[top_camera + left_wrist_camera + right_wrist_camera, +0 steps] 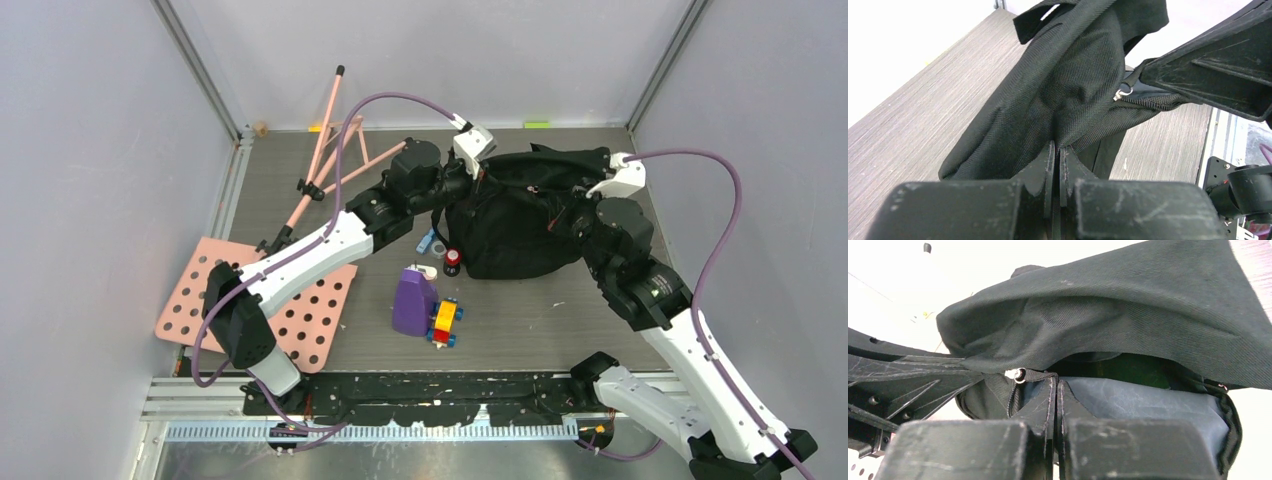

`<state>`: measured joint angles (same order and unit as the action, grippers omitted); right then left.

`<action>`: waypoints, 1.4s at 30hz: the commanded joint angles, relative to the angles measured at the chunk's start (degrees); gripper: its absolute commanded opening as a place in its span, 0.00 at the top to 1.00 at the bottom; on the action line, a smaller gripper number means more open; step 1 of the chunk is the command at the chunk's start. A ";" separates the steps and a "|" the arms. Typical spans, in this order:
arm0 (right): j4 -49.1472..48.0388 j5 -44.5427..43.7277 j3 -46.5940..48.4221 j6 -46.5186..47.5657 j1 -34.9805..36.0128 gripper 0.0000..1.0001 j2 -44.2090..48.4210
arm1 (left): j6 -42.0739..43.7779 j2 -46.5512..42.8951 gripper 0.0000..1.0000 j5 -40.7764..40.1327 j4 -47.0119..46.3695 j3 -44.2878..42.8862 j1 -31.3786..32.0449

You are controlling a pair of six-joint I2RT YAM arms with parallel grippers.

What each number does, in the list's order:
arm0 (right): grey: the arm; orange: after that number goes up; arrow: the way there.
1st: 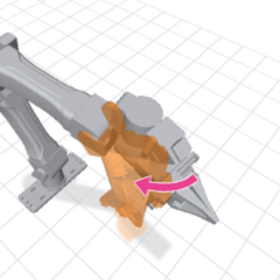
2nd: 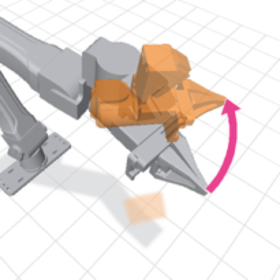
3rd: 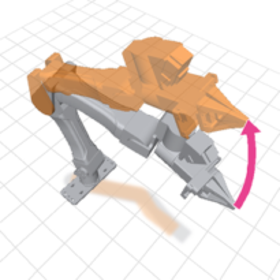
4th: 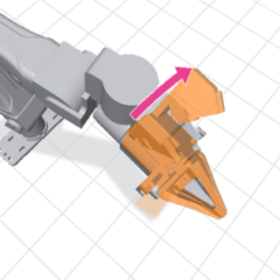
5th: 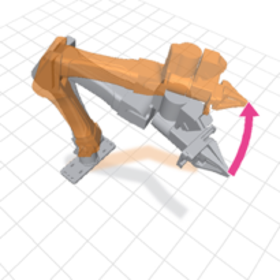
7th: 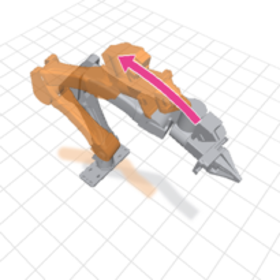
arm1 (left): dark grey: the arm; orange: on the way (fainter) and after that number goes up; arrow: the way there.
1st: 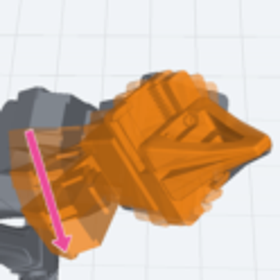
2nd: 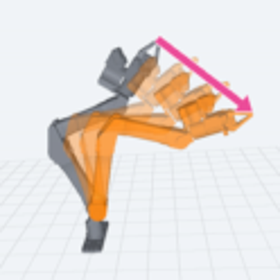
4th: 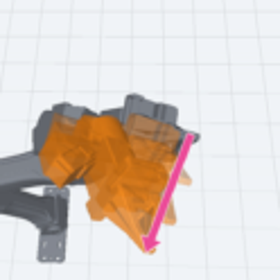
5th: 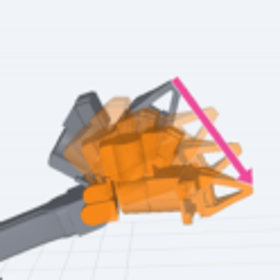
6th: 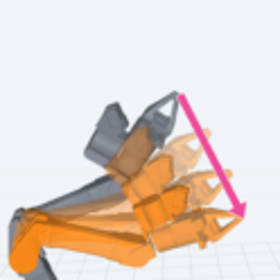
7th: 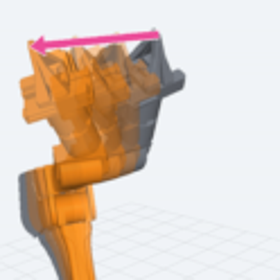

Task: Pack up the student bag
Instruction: Zip the student bag at the center of the board.

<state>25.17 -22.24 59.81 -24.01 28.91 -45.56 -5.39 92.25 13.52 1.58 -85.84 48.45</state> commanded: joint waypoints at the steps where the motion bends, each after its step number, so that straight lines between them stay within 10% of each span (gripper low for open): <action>1: -0.42 -13.77 -0.77 -0.73 -0.54 1.00 2.23 | 1.17 -3.02 1.00 -6.95 -0.51 1.42 -1.82; 35: 1.10 -31.58 -8.47 4.89 -2.91 0.99 5.01 | -5.13 -10.00 1.00 -23.45 -2.50 7.89 -8.99; 42: 0.57 -28.44 -1.72 10.55 -6.04 0.99 3.72 | -1.33 -10.03 0.99 -15.50 -3.15 6.96 -9.68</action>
<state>21.04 -35.64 52.77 -20.95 27.42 -42.39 -11.94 87.15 6.59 -2.79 -78.11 45.58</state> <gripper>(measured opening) 0.036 0.026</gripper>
